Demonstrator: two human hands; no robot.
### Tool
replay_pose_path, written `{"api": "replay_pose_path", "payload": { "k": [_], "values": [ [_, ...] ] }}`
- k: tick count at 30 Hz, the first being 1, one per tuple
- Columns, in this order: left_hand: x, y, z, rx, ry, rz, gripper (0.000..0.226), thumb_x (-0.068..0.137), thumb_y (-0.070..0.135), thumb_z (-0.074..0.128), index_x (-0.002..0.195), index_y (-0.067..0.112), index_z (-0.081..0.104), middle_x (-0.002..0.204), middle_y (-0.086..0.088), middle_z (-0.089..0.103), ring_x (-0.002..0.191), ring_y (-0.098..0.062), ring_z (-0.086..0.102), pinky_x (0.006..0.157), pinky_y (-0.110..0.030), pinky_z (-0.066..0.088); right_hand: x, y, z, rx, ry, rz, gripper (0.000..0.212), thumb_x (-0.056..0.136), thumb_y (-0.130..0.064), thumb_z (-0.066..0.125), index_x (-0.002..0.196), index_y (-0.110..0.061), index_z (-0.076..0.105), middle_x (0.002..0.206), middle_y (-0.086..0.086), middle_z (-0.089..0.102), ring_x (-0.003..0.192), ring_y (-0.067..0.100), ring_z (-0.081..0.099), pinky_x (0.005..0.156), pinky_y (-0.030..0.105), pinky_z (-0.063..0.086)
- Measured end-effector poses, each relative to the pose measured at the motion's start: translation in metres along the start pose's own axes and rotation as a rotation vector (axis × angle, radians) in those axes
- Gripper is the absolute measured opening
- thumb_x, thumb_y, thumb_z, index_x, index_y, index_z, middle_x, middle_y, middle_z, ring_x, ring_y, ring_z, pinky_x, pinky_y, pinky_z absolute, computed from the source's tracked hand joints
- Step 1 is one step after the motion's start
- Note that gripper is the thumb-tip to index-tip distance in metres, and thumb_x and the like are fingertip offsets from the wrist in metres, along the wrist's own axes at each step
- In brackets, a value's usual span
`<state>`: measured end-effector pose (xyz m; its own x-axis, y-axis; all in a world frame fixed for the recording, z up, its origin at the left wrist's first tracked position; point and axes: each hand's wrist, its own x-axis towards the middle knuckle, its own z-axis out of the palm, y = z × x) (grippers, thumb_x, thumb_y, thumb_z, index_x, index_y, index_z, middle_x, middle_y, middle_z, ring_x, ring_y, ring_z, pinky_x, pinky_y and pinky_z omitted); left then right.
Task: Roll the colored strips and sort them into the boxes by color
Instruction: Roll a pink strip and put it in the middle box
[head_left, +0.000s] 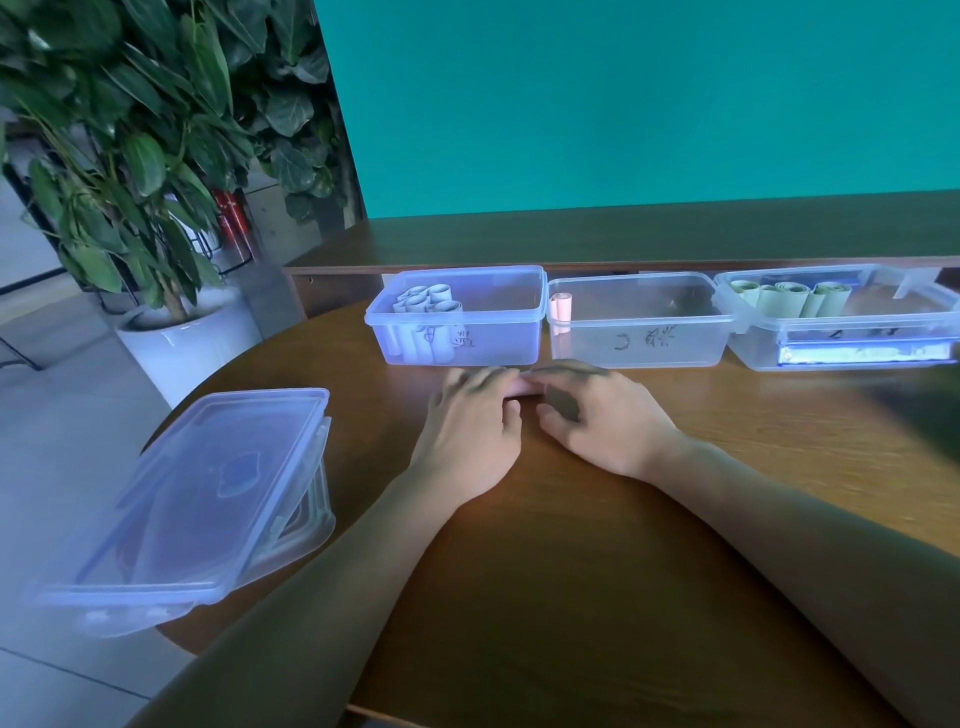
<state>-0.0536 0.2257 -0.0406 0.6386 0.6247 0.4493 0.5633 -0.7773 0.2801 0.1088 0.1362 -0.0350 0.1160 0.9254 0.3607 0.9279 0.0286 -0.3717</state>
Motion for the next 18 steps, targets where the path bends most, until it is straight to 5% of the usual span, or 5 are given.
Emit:
{"api": "replay_pose_path", "payload": {
  "k": [18],
  "values": [
    [0.03, -0.011, 0.009, -0.062, -0.09, -0.157, 0.035, 0.101, 0.028, 0.052, 0.136, 0.033, 0.053, 0.134, 0.007, 0.06, 0.124, -0.025, 0.044, 0.106, -0.044, 0.036, 0.021, 0.003, 0.006, -0.043, -0.01, 0.017, 0.039, 0.096, -0.035, 0.052, 0.136, -0.037, 0.051, 0.137, -0.02, 0.054, 0.116, 0.013, 0.058, 0.083, 0.032, 0.05]
  ]
}}
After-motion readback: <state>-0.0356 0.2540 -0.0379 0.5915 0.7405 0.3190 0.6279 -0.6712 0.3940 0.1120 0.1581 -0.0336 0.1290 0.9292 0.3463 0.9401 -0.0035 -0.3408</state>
